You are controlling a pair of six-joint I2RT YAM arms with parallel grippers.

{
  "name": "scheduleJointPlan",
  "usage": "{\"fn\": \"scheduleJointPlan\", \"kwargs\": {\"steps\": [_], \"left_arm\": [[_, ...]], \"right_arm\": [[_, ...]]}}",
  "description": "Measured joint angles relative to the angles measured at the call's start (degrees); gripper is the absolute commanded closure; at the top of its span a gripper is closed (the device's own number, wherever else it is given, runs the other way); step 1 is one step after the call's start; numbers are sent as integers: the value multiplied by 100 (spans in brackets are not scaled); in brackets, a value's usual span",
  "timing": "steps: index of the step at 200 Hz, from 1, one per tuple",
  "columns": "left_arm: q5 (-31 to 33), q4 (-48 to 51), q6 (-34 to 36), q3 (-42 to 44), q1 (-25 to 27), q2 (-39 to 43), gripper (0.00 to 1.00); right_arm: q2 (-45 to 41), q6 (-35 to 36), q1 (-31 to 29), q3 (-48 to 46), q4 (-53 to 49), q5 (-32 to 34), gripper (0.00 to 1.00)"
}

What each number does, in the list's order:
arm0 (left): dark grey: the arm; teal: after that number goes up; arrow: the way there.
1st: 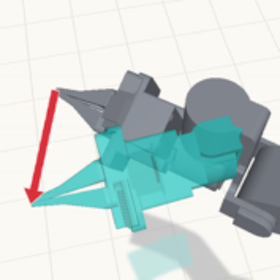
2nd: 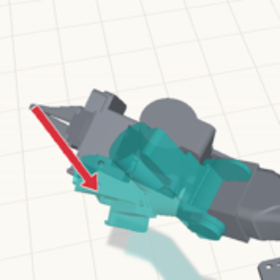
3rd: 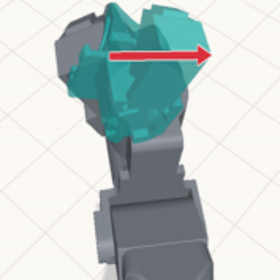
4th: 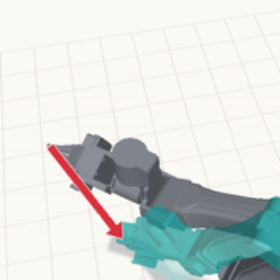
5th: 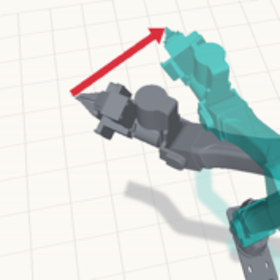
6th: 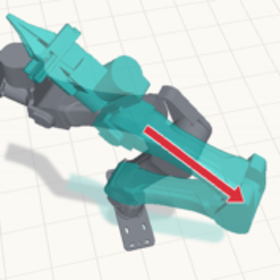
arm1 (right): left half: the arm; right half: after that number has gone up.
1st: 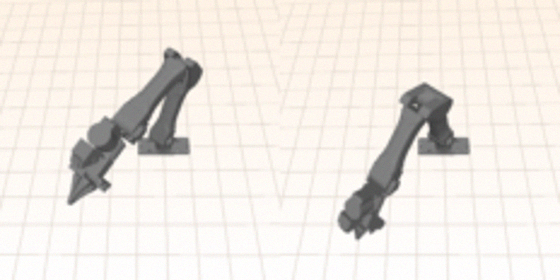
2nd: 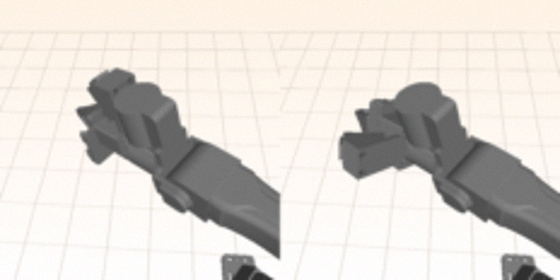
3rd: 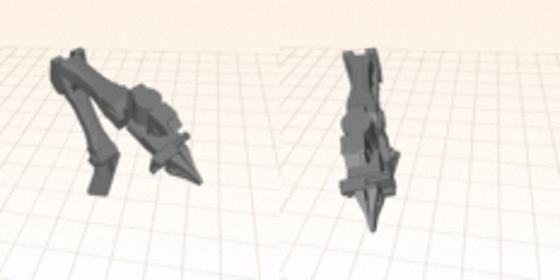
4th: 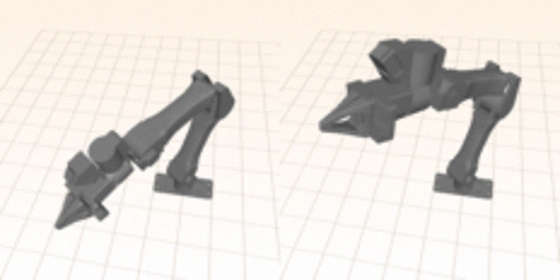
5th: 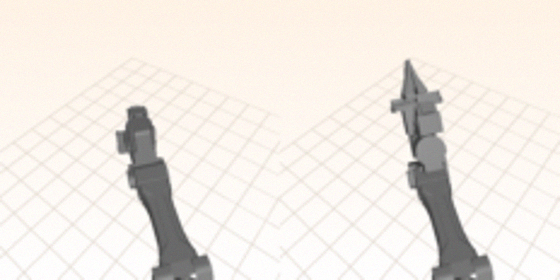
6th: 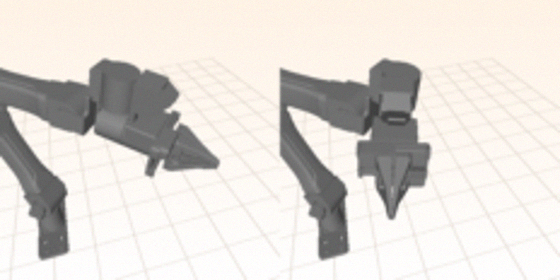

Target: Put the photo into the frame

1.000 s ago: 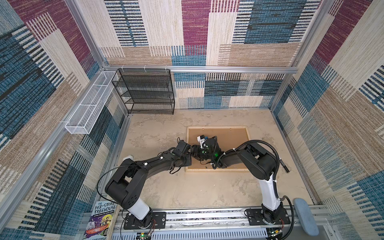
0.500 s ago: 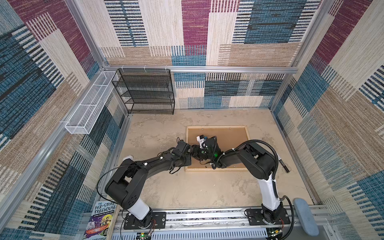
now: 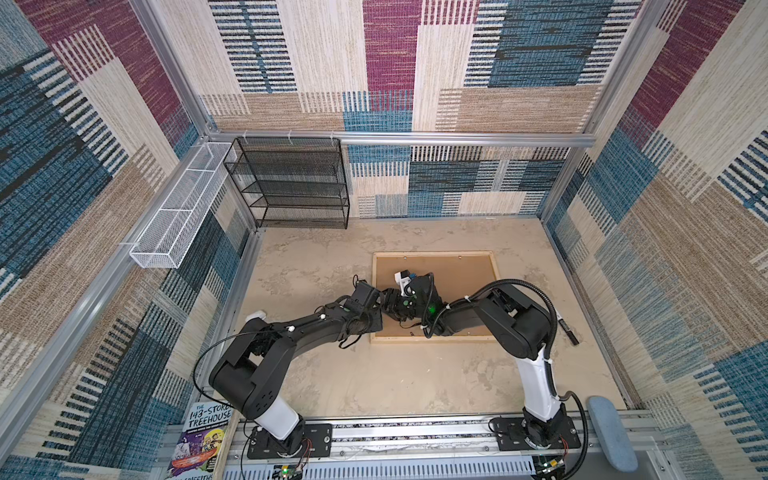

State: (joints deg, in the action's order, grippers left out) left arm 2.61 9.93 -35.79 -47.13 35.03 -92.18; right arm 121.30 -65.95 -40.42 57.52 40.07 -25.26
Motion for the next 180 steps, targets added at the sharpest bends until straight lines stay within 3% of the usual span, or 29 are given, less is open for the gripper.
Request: {"fn": "scheduleJointPlan", "kwargs": {"steps": [180], "left_arm": [[90,-140,2,85,-9,48,86]], "right_arm": [[205,-83,0,199,-7,7,40]]}}
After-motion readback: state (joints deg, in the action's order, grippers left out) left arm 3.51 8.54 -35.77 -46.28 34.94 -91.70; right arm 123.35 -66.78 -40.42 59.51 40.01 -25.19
